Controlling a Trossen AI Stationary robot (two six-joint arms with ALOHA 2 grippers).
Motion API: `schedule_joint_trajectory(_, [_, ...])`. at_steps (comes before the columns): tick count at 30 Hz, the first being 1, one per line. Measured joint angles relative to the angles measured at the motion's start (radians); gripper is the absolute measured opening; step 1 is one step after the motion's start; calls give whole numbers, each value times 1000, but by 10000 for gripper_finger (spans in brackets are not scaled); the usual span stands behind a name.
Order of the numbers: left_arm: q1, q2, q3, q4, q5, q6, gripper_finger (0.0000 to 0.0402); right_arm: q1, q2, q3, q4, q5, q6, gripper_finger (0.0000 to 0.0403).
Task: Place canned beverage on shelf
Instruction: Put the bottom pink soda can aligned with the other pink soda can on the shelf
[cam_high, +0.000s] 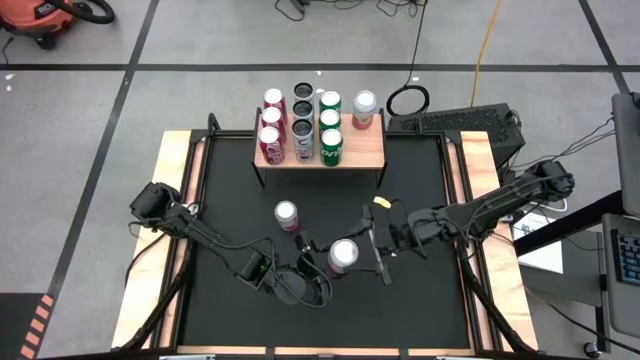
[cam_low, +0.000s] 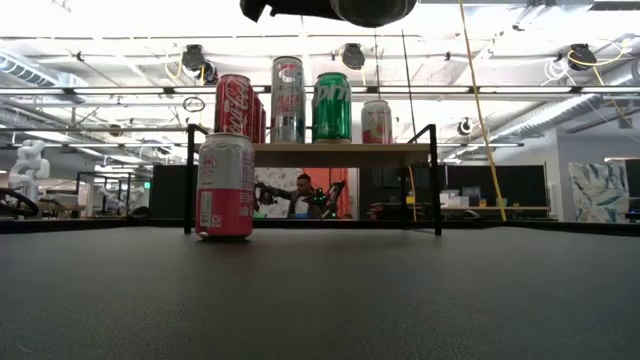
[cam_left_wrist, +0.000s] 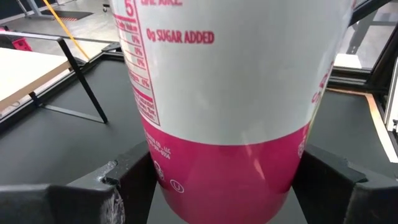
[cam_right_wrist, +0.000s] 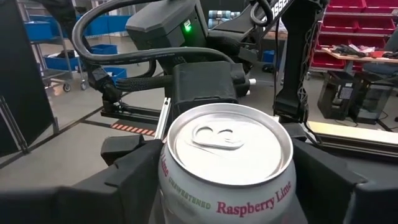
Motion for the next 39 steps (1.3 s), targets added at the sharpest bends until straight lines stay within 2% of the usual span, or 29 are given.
schedule_joint_trajectory(14, [1,0,0,2,13,1,306,0,-18,0,-38,-2,-21,282])
schedule_joint_trajectory(21, [0,-6,1,24,18,-1,384,1,-16,-4,-82,-6,-30,281])
schedule_joint_trajectory(23, [0,-6,2,26,19,0,393,0,-16,-4,-84,-2,-28,281])
schedule_joint_trajectory(31, [-17,-5,2,-8,2,3,386,-1,-46,-3,-138,0,-37,281])
schedule_joint_trajectory(39, [-51,-2,1,-58,-50,9,386,-46,-216,-3,-292,0,-99,281])
